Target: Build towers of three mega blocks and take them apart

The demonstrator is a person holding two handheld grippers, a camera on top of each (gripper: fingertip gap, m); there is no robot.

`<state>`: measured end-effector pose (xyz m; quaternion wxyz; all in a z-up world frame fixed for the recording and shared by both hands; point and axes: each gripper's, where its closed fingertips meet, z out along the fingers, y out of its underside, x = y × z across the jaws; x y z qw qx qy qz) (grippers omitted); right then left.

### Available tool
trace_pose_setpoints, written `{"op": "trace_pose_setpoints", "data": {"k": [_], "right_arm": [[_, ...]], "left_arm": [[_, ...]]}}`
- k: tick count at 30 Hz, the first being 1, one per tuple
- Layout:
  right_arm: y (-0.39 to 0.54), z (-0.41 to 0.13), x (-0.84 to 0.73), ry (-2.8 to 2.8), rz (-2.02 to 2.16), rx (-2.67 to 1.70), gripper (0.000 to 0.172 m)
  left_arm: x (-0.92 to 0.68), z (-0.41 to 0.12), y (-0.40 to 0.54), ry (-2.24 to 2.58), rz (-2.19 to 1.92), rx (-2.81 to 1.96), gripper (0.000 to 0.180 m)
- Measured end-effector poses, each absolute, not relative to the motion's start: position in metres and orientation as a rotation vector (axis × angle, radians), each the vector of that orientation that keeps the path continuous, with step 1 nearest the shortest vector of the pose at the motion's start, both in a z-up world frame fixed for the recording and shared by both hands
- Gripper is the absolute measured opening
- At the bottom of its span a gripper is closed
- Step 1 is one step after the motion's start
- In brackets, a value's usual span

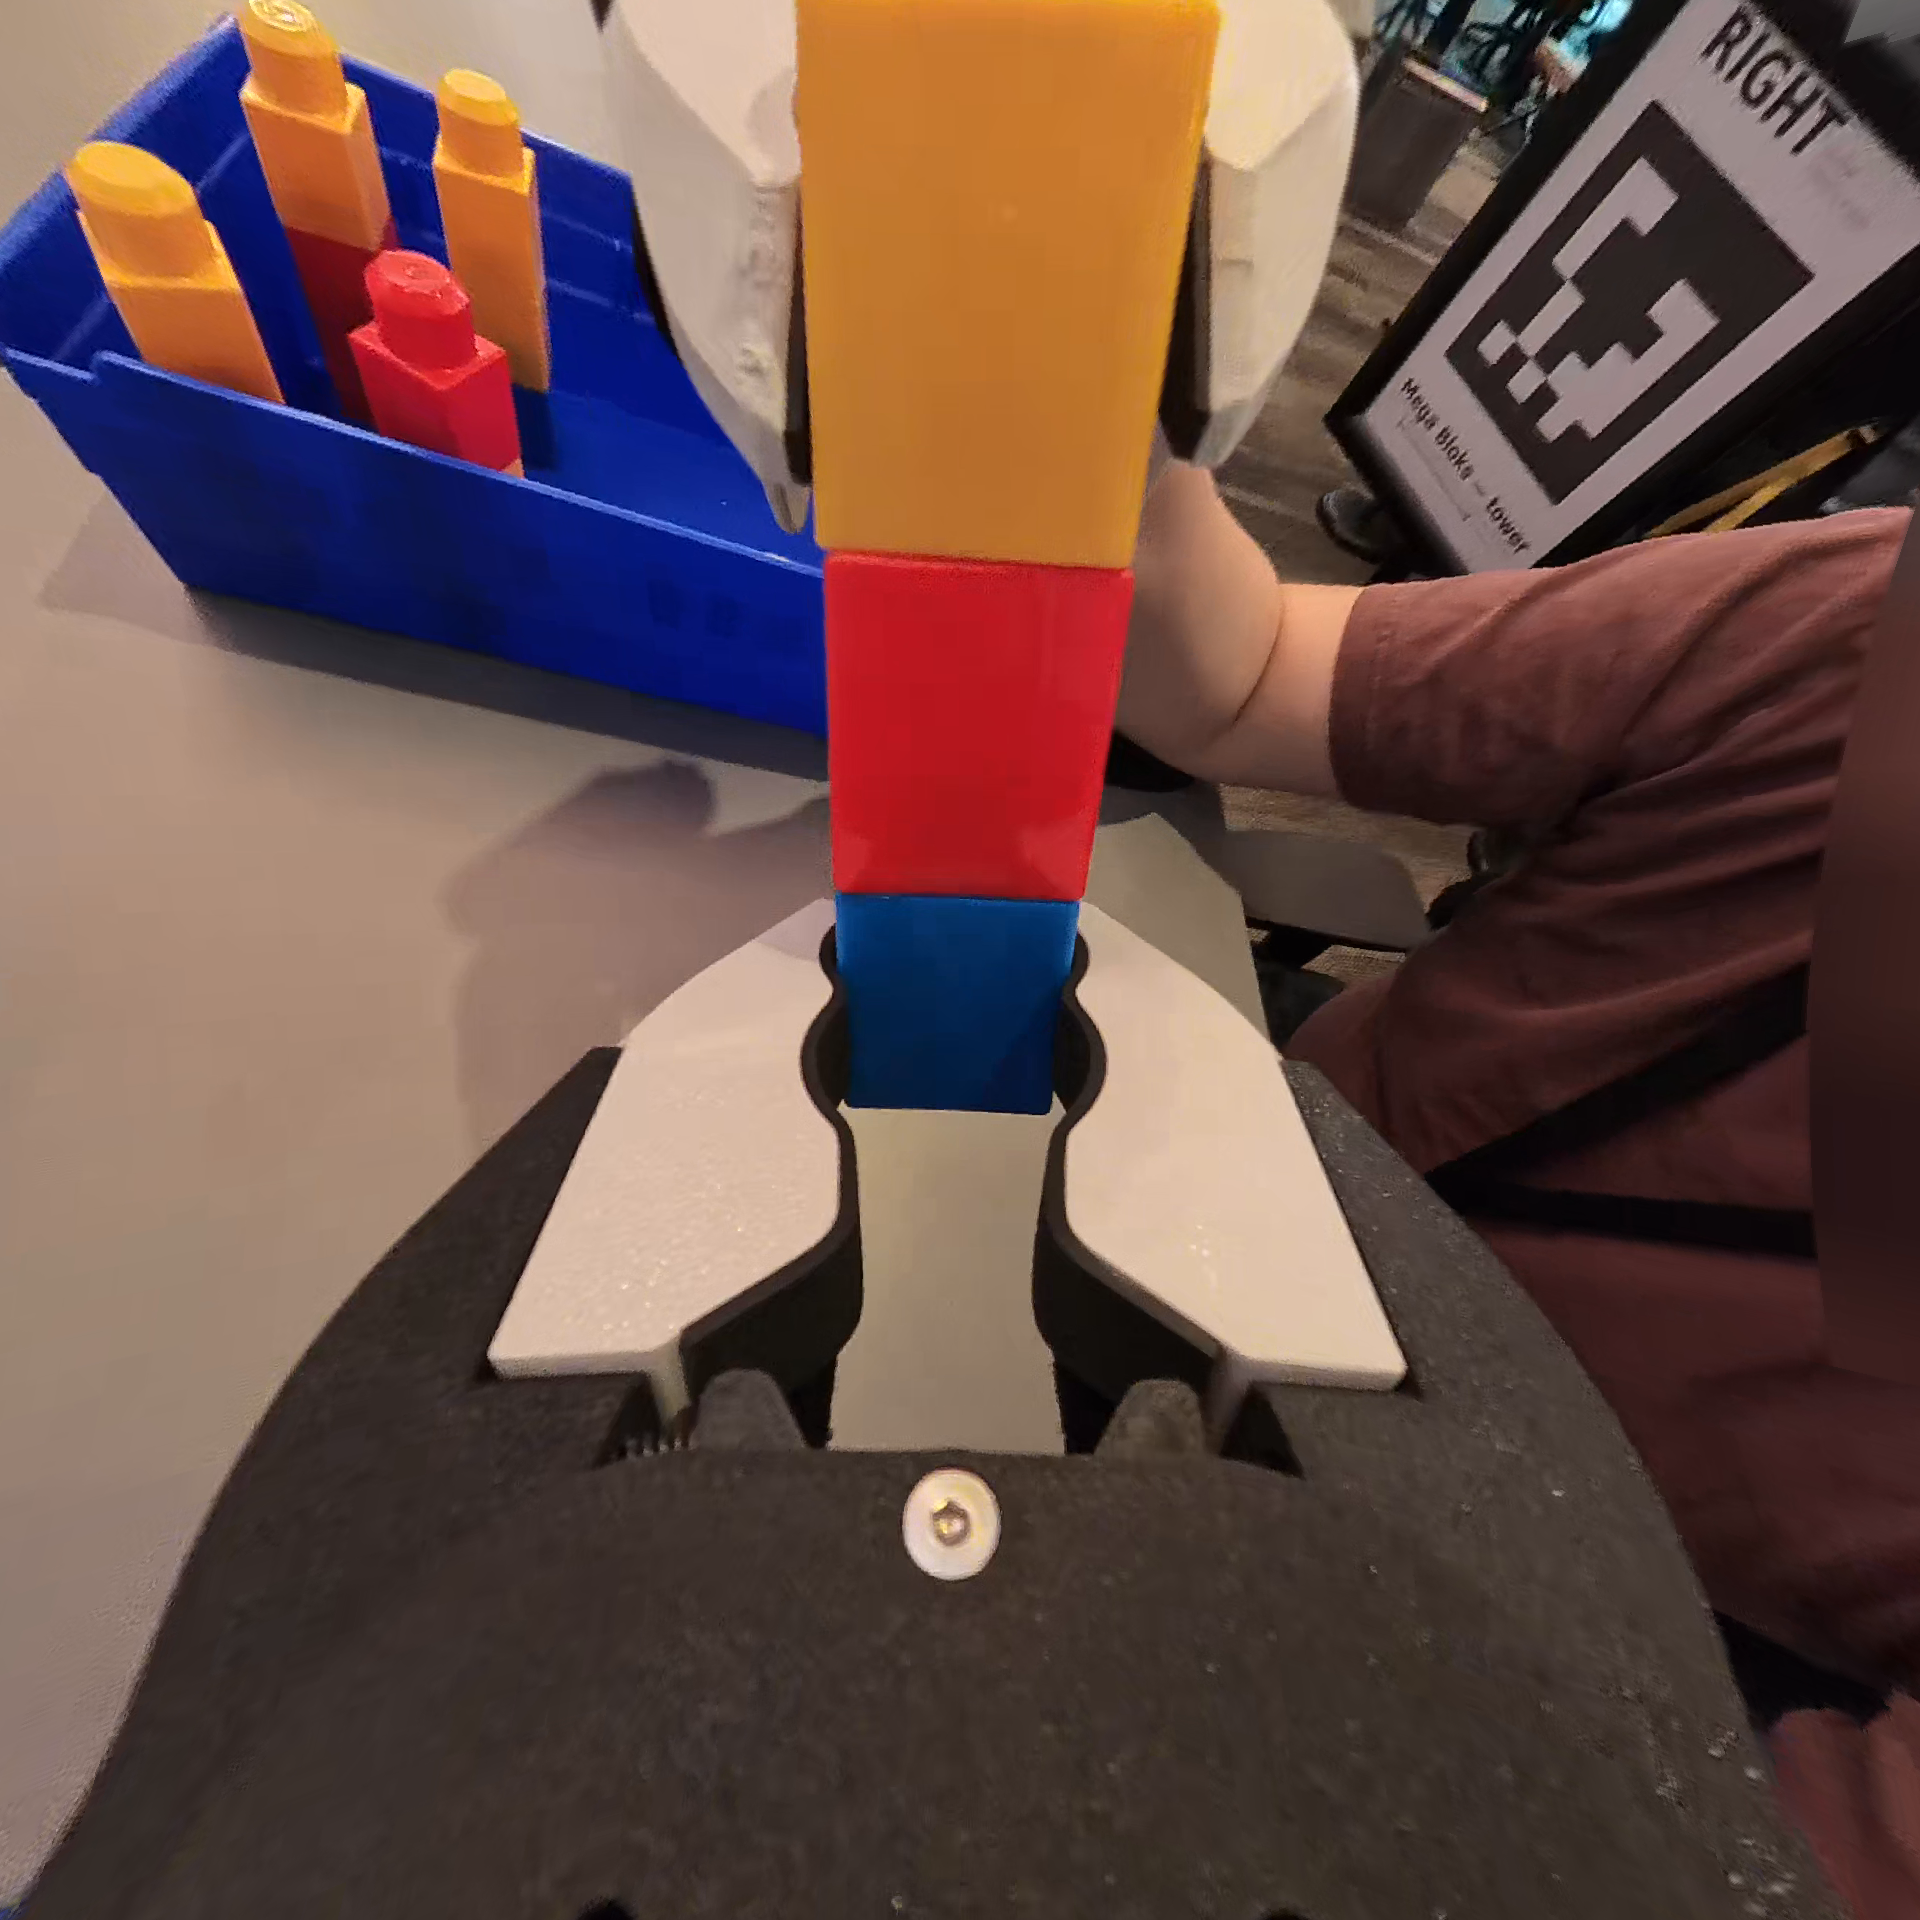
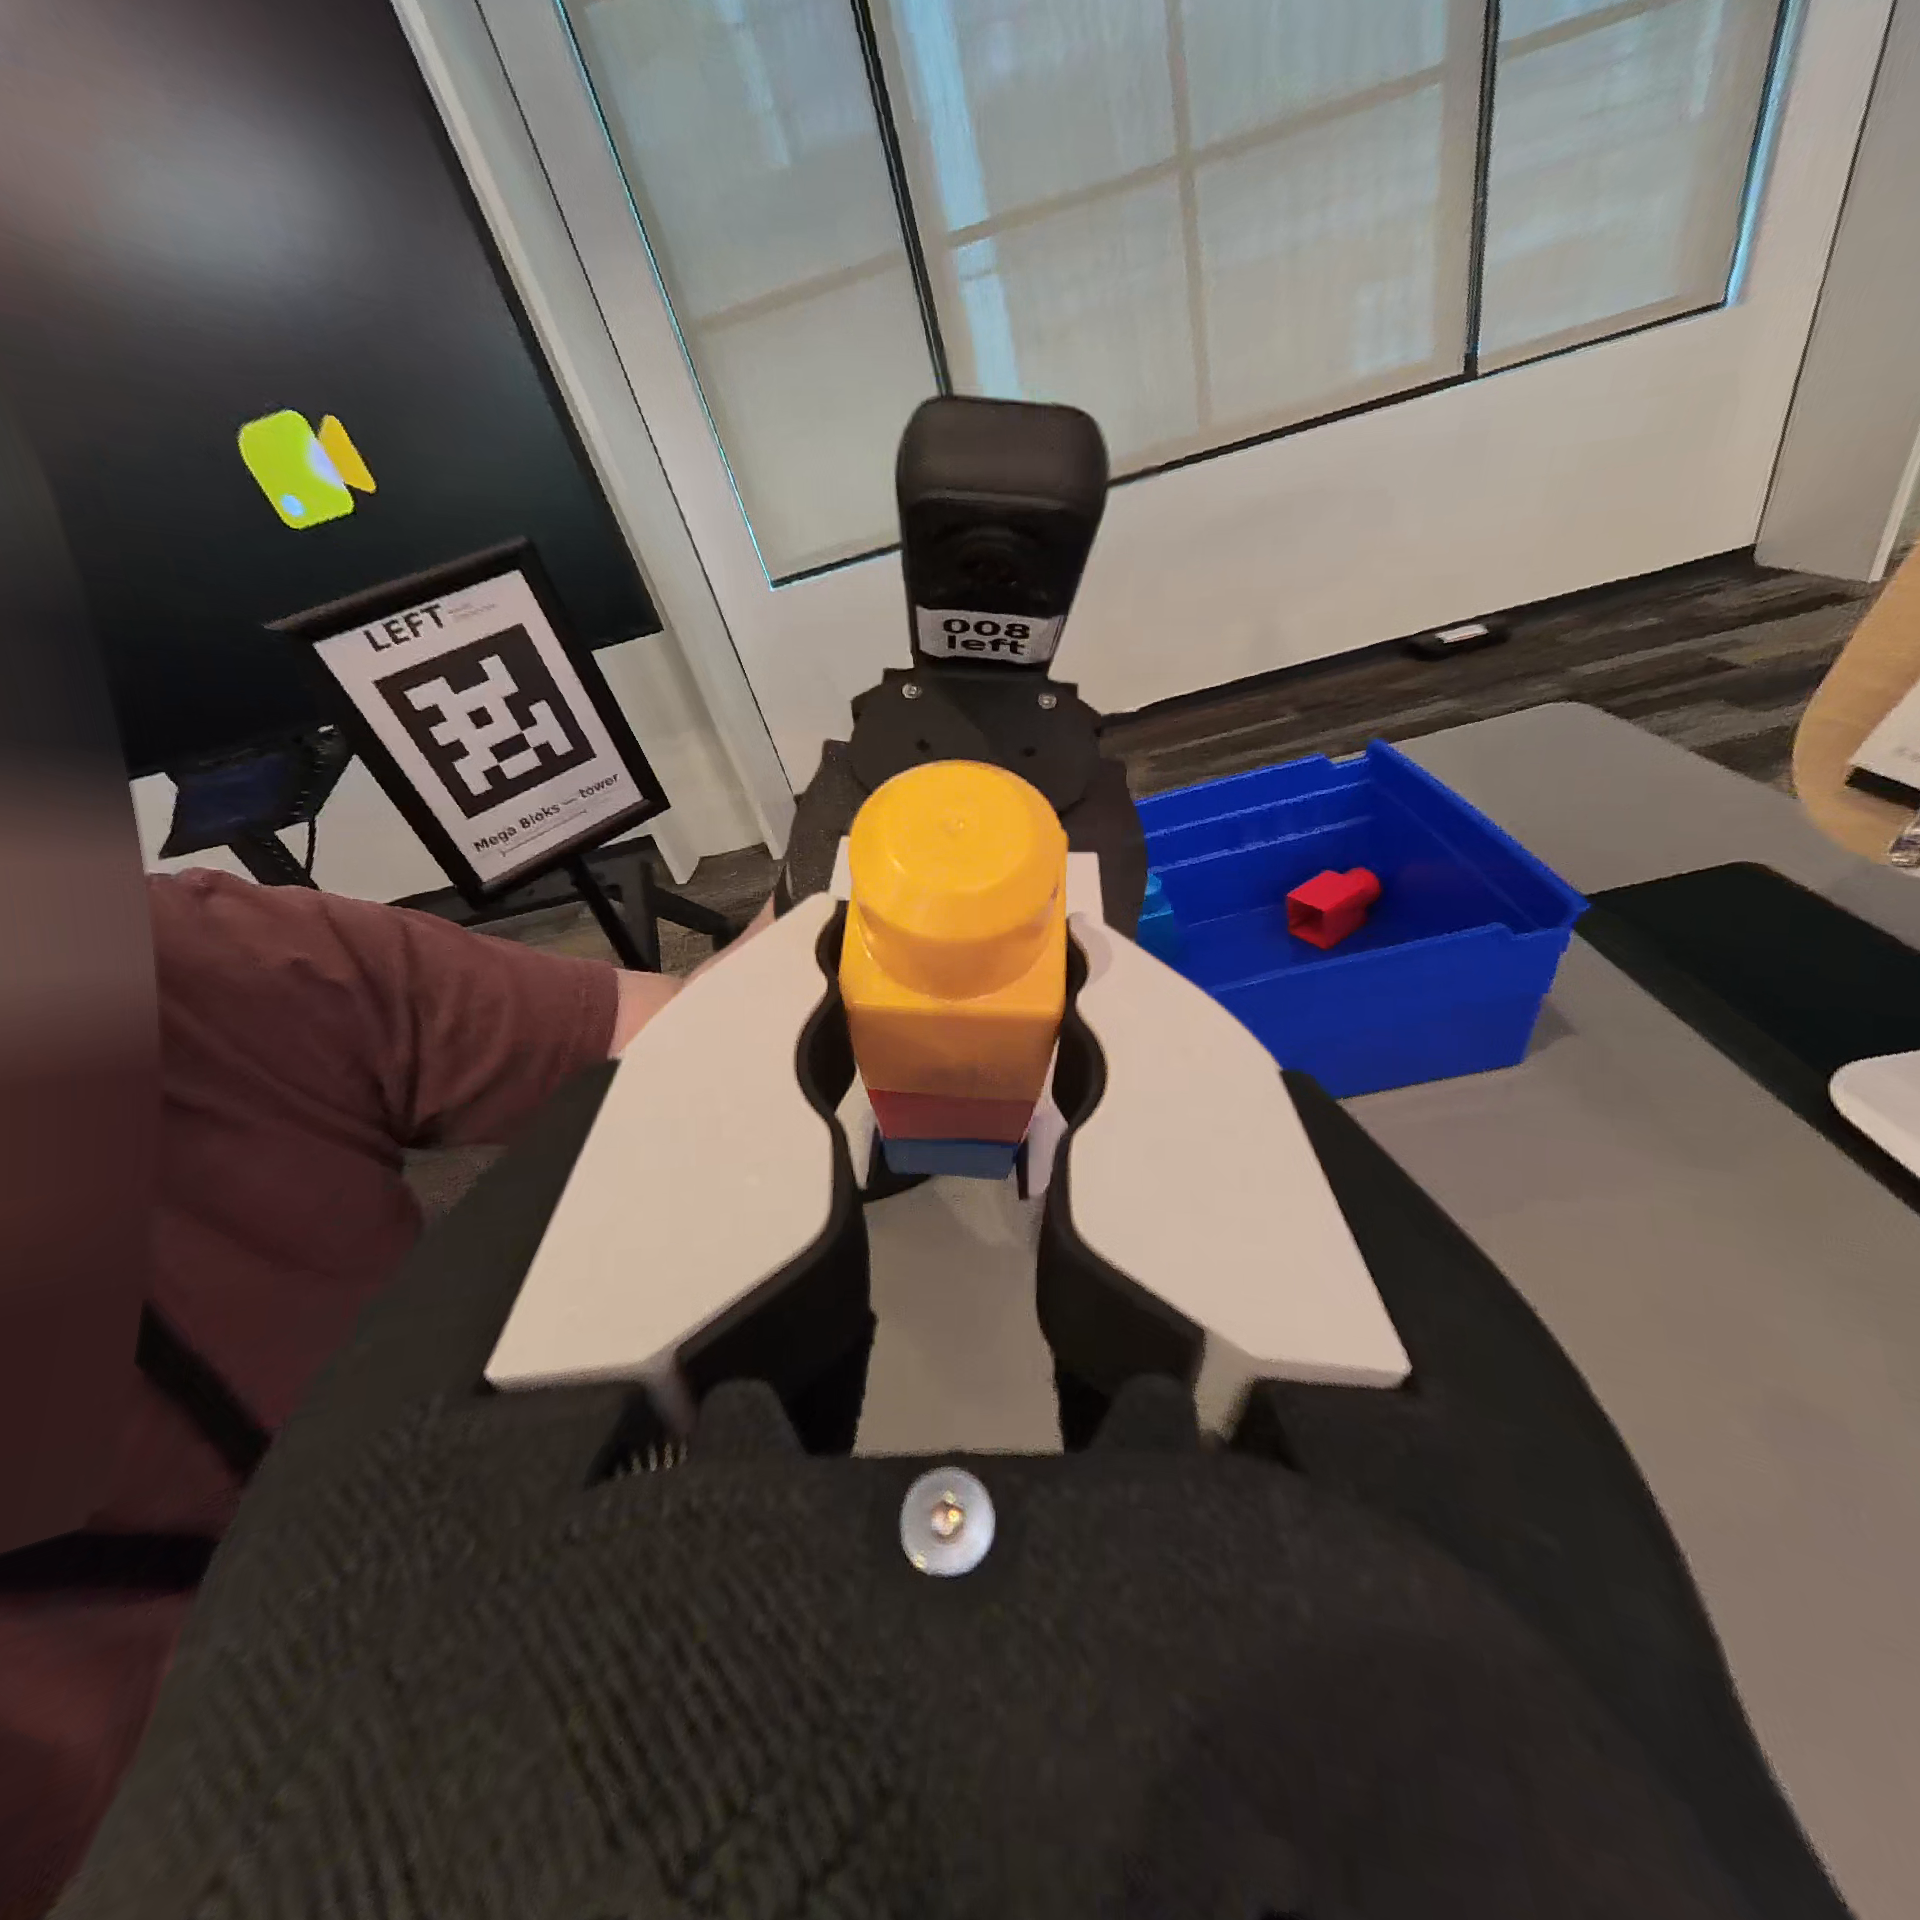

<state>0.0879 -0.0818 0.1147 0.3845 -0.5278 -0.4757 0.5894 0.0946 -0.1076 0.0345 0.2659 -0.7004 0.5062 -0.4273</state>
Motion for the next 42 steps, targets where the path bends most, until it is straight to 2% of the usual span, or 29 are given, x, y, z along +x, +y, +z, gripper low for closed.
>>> {"op": "trace_pose_setpoints", "data": {"k": [20, 25, 27, 32, 33, 35, 39, 42], "right_arm": [[-0.096, 0.105, 0.089, -1.286, 1.502, -1.377, 0.037], [-0.092, 0.116, 0.089, -1.224, 1.474, -1.345, 0.038], [-0.089, 0.109, 0.087, -1.247, 1.370, -1.376, 0.067], [-0.105, 0.098, 0.073, -1.359, 1.373, -1.354, 0.037], [-0.104, 0.097, 0.074, -1.365, 1.351, -1.376, 0.037], [-0.092, 0.105, 0.088, -1.320, 1.241, -1.402, 0.037], [-0.062, 0.165, 0.183, -1.020, 1.044, -1.329, 0.037], [-0.006, 0.146, 0.276, -0.734, 0.678, -1.521, 0.036]], "left_arm": [[0.098, 0.024, -0.121, 1.468, -1.111, -1.917, 0.035], [0.098, 0.045, -0.114, 1.364, -1.162, -1.828, 0.035], [0.098, 0.068, -0.114, 1.278, -1.261, -1.718, 0.035], [0.096, 0.054, -0.116, 1.347, -1.156, -1.784, 0.036], [0.097, 0.053, -0.115, 1.351, -1.123, -1.792, 0.039], [0.098, 0.061, -0.110, 1.314, -1.072, -1.765, 0.065], [0.075, 0.097, -0.089, 1.123, -0.953, -1.633, 0.072], [0.053, 0.116, -0.078, 0.991, -0.885, -1.587, 0.073]]}}
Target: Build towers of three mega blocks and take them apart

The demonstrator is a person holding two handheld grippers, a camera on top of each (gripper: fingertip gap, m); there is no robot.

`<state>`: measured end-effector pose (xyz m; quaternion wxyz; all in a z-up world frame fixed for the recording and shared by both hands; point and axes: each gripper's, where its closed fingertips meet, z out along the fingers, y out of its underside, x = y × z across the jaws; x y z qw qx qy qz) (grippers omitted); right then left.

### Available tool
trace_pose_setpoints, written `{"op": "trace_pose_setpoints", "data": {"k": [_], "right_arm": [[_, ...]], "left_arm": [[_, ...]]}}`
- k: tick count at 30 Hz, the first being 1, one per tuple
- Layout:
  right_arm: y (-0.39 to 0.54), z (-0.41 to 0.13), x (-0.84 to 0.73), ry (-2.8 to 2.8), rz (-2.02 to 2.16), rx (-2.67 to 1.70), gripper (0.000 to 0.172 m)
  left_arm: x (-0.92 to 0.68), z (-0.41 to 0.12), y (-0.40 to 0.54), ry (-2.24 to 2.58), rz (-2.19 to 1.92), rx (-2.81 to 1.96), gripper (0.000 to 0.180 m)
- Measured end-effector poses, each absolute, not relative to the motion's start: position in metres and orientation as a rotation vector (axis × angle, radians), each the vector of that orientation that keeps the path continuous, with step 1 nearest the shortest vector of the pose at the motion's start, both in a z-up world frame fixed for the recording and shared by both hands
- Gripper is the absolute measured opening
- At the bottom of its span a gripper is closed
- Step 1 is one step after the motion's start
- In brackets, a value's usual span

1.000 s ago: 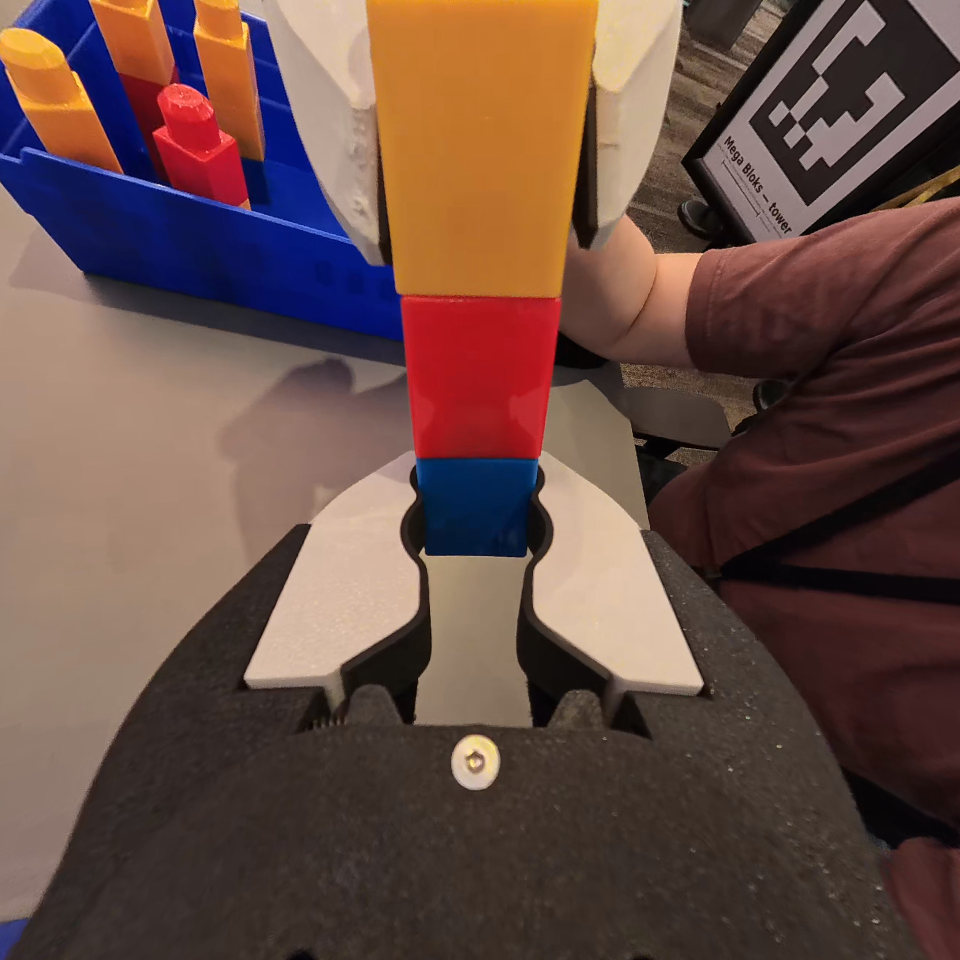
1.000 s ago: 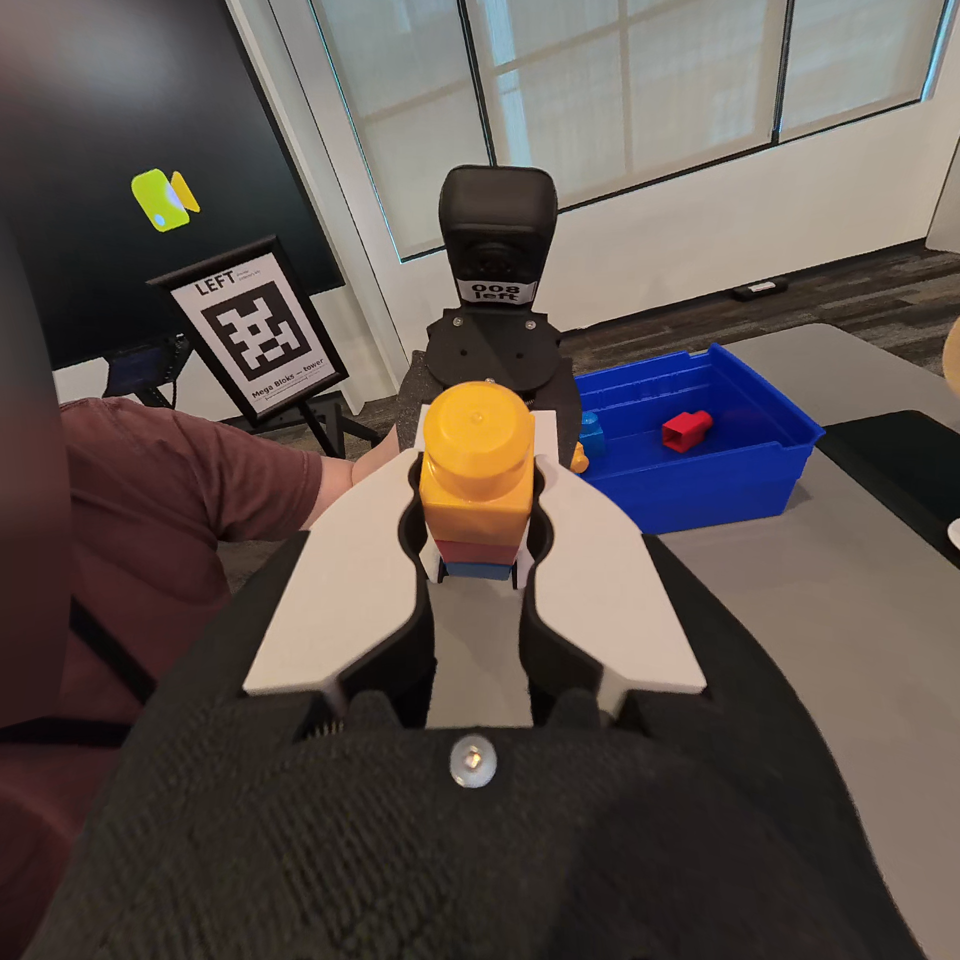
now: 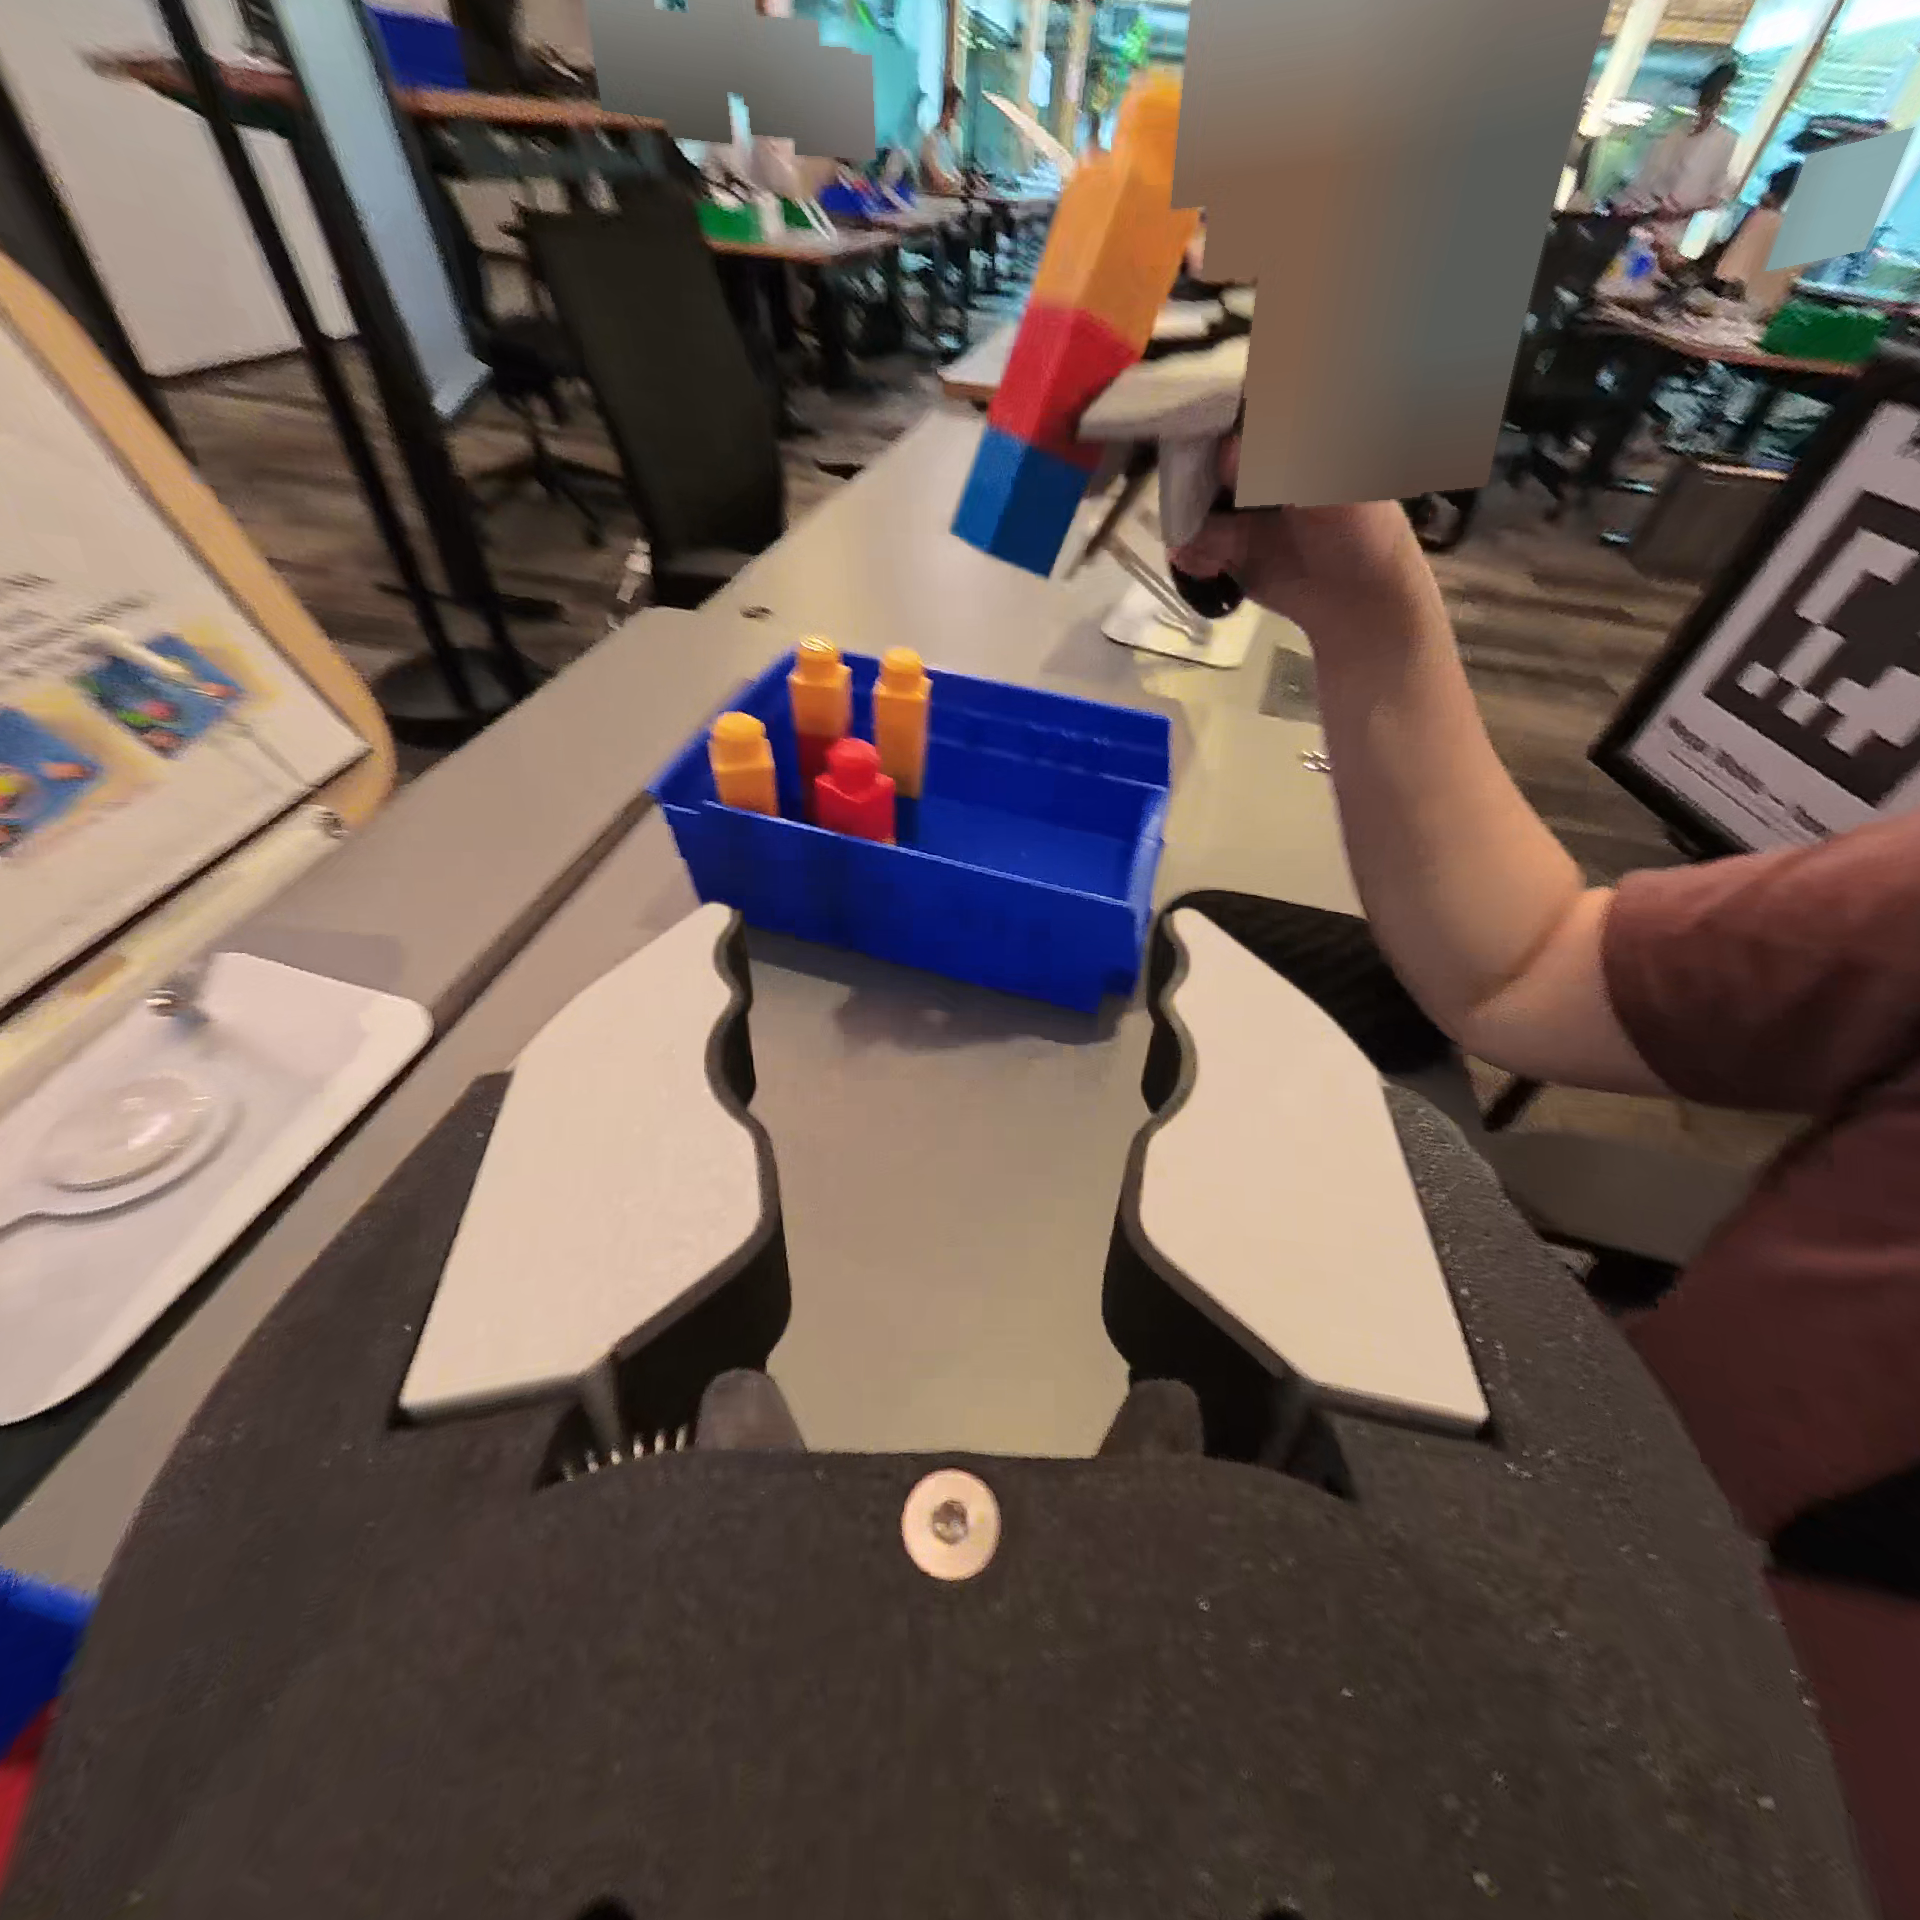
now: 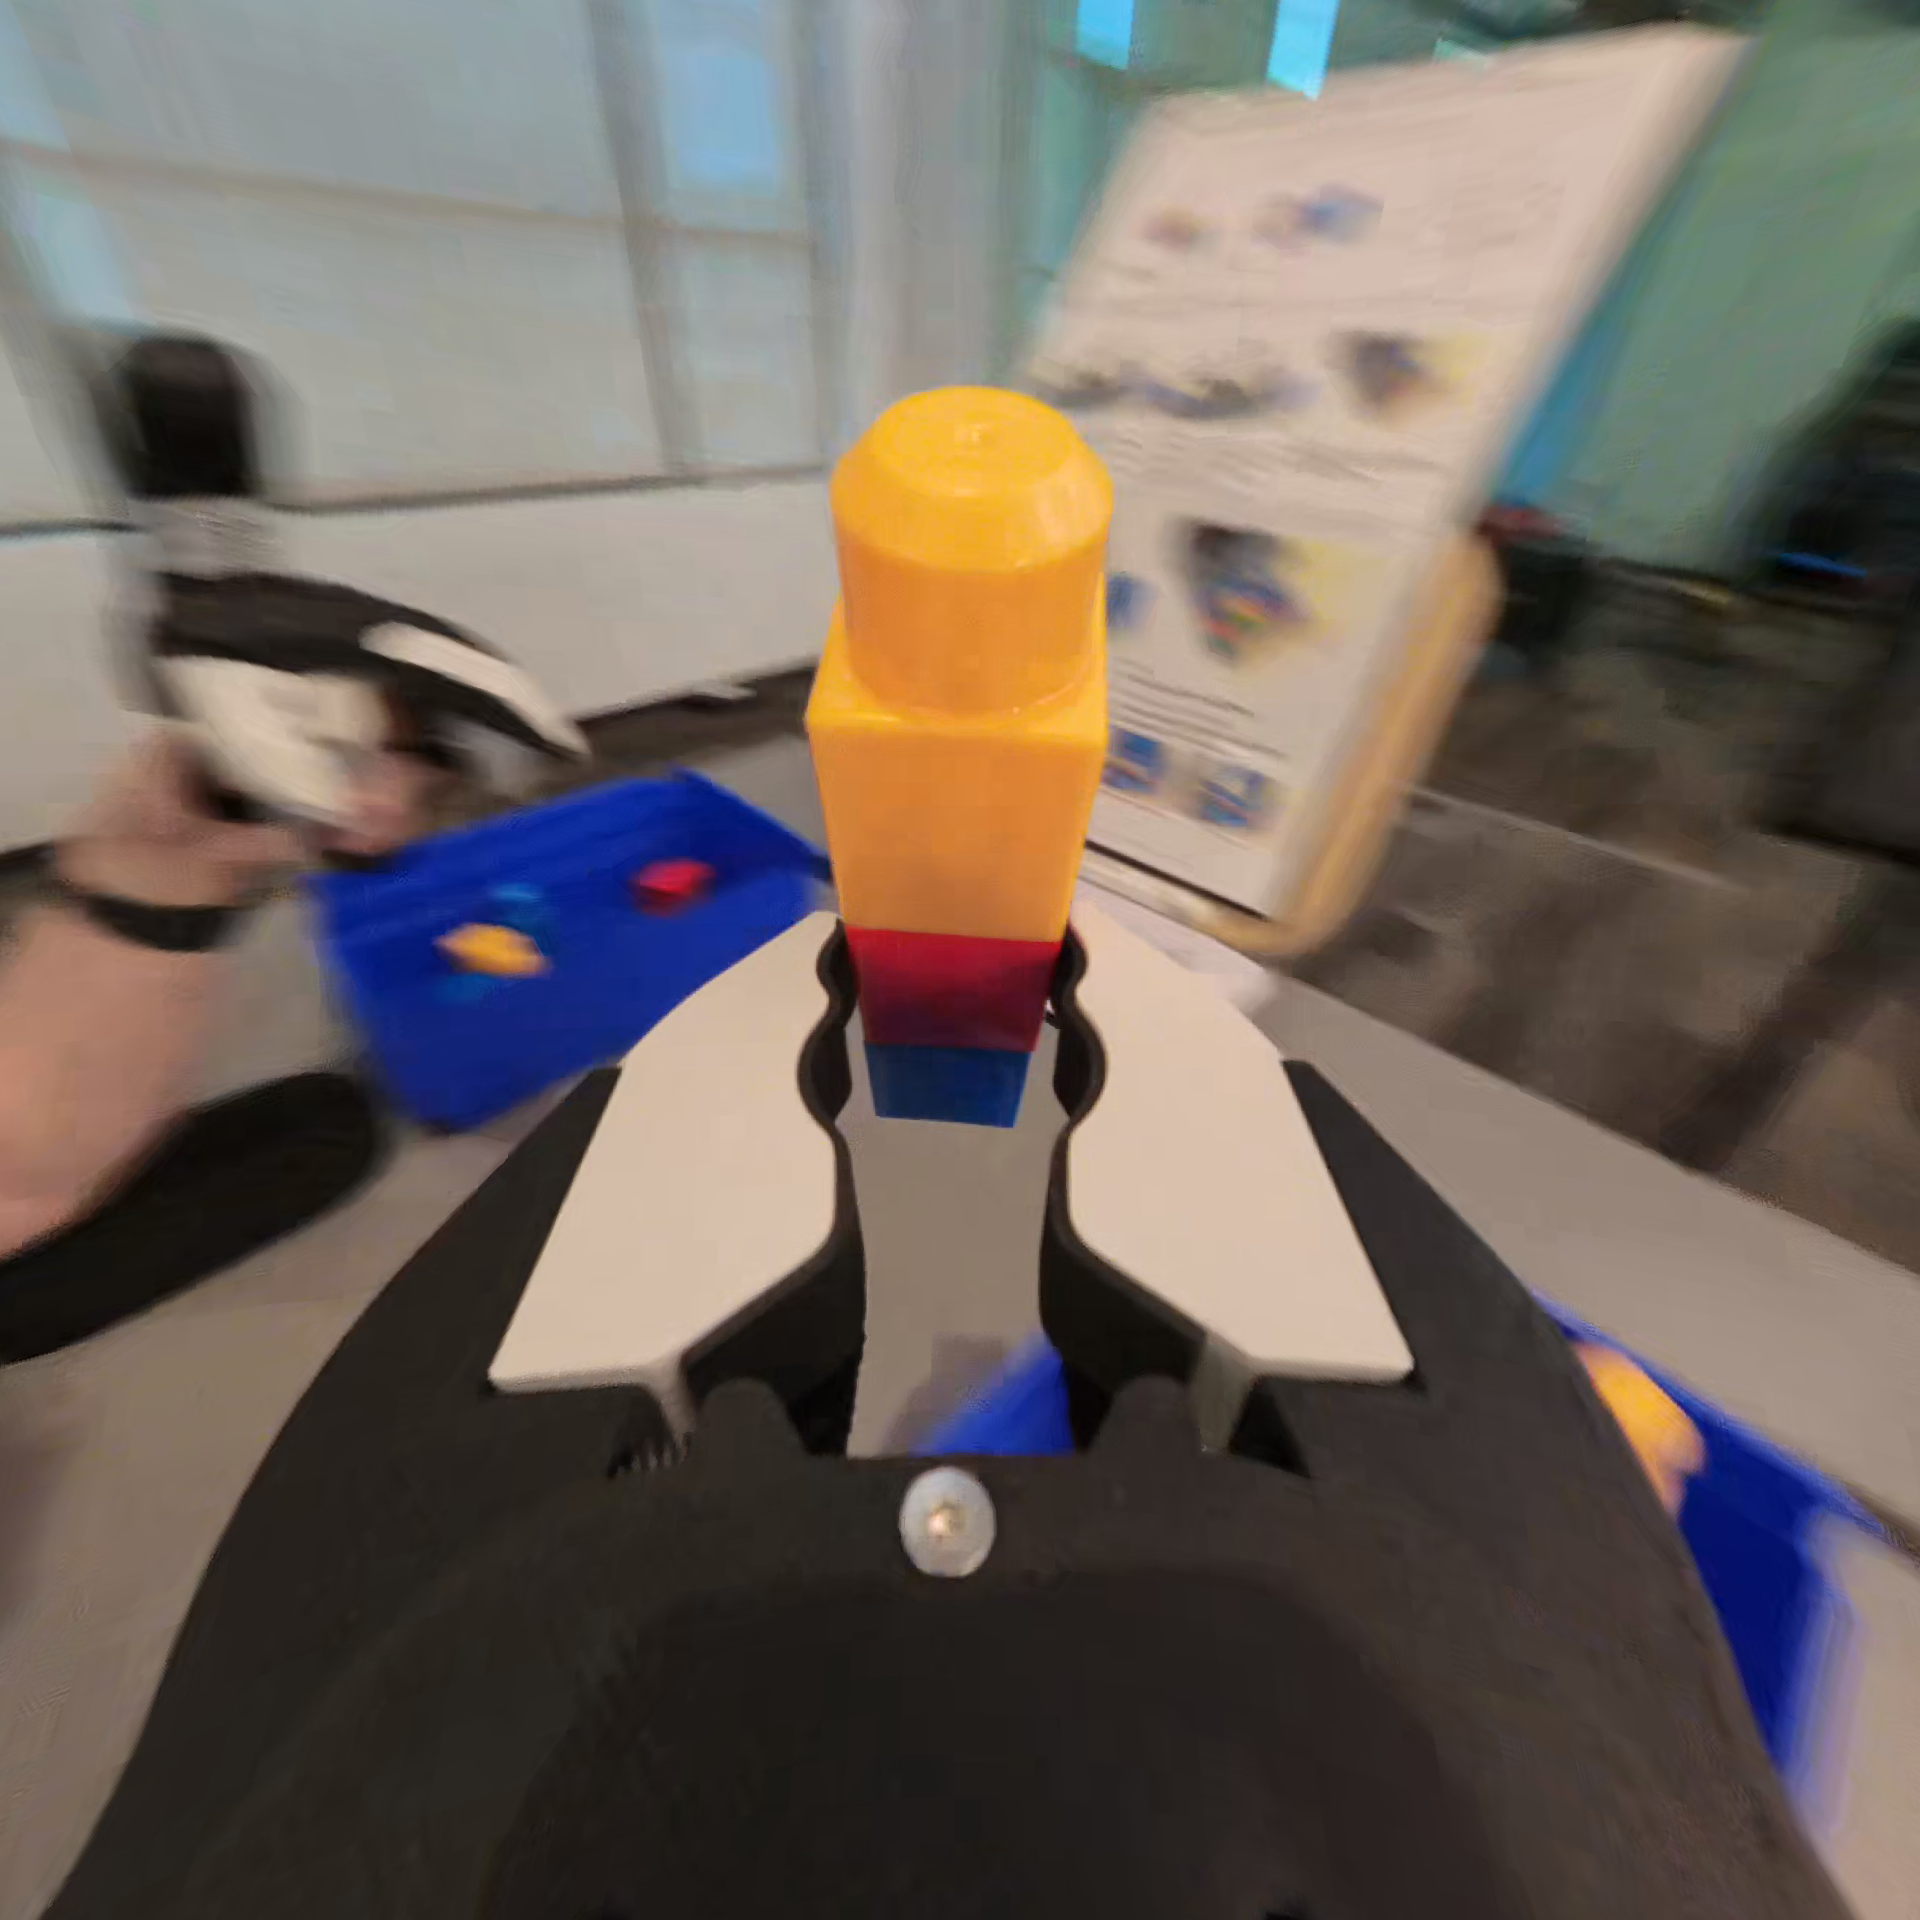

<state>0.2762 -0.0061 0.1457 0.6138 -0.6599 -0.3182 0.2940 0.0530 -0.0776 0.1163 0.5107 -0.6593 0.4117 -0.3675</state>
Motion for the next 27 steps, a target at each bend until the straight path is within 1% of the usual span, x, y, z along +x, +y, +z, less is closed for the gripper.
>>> {"op": "trace_pose_setpoints", "data": {"k": [2, 5, 7, 9, 12, 15, 19, 22, 27], "right_arm": [[0.021, 0.095, 0.310, -0.654, 0.572, -1.669, 0.036], [0.026, 0.010, 0.315, -0.676, 0.639, -1.830, 0.037], [0.023, -0.018, 0.318, -0.656, 0.663, -1.848, 0.036], [0.028, -0.033, 0.332, -0.626, 0.577, -1.919, 0.038], [0.050, -0.041, 0.376, -0.427, 0.296, -1.998, 0.037], [0.058, -0.061, 0.397, -0.236, 0.243, -2.064, 0.037], [0.062, -0.094, 0.400, -0.222, 0.167, -2.196, 0.037], [0.064, -0.093, 0.399, -0.251, 0.103, -2.188, 0.037], [0.063, -0.096, 0.397, -0.262, 0.118, -2.204, 0.037]], "left_arm": [[0.041, 0.119, -0.065, 0.913, -0.794, -1.605, 0.074], [0.019, 0.116, -0.036, 0.779, -0.550, -1.643, 0.073], [0.004, 0.114, -0.019, 0.677, -0.398, -1.652, 0.073], [-0.004, 0.108, -0.009, 0.610, -0.320, -1.670, 0.073], [-0.006, 0.096, 0.001, 0.551, -0.309, -1.723, 0.073], [-0.018, 0.084, 0.014, 0.466, -0.213, -1.776, 0.072], [-0.046, 0.081, 0.028, 0.371, 0.005, -1.761, 0.071], [-0.055, 0.080, 0.031, 0.342, 0.045, -1.766, 0.072], [-0.065, 0.081, 0.033, 0.324, 0.097, -1.768, 0.072]]}}
